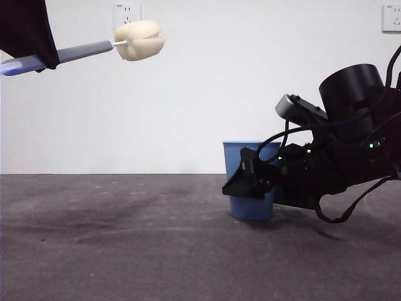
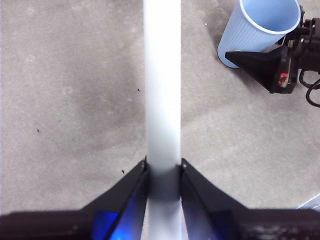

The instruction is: Pick up the cup brush,pick up the cup,insert the brush into the cup,clean the cup,put the cup brush back,put the cup back to the fixed position on the table

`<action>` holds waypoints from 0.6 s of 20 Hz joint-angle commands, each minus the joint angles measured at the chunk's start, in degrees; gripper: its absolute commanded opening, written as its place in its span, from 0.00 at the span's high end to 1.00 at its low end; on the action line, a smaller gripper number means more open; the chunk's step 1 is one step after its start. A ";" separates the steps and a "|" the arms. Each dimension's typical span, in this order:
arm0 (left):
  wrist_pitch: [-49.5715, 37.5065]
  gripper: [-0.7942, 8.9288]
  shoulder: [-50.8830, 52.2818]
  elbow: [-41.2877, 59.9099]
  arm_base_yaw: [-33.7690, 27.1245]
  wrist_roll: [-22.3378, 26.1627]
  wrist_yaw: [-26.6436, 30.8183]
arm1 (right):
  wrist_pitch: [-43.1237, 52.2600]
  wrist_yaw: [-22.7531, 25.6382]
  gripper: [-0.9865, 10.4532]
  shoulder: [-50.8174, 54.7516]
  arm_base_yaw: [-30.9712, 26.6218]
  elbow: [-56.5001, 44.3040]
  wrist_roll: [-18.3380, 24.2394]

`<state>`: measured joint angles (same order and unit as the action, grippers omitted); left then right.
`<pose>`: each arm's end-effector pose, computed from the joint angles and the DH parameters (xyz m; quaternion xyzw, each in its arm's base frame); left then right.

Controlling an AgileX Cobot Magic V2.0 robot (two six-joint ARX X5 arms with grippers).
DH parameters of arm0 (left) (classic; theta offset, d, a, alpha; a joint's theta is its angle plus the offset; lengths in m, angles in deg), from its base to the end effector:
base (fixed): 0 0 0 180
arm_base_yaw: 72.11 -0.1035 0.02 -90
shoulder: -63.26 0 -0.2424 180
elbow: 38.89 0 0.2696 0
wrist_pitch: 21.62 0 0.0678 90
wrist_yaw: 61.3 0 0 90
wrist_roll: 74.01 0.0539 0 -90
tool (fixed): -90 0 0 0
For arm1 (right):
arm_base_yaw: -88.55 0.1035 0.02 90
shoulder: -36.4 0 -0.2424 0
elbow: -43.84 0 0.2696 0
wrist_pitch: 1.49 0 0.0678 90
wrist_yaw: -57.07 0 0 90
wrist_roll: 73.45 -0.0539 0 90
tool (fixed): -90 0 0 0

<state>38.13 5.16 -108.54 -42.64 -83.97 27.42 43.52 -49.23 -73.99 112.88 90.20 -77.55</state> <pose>0.2059 -0.1177 0.2726 0.0227 0.4156 -0.2067 0.8855 0.2995 0.1520 0.0494 0.0215 0.1770 0.3363 0.9247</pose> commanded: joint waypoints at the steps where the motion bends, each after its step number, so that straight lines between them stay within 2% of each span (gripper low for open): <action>1: -0.13 0.93 0.13 0.17 0.17 1.03 -0.26 | 0.22 1.60 0.71 -0.61 0.52 0.13 -0.59; 5: -0.04 0.93 0.13 0.17 0.17 1.29 -0.26 | 0.24 1.38 0.93 -0.61 1.09 0.13 -0.59; 9: 1.75 0.93 0.11 0.17 0.15 4.26 -0.31 | -2.86 1.33 0.93 0.59 2.25 0.13 -1.66; 11: 3.87 0.93 0.11 0.17 0.07 7.15 -0.31 | -11.02 1.68 0.93 5.16 2.86 0.13 0.55; 12: 5.01 0.93 0.11 0.17 0.04 9.40 -0.28 | -17.14 1.95 0.93 8.96 3.26 0.35 3.10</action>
<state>43.16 5.16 -108.54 -42.64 -77.65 27.42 27.32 -47.26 -66.06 115.88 90.55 -76.41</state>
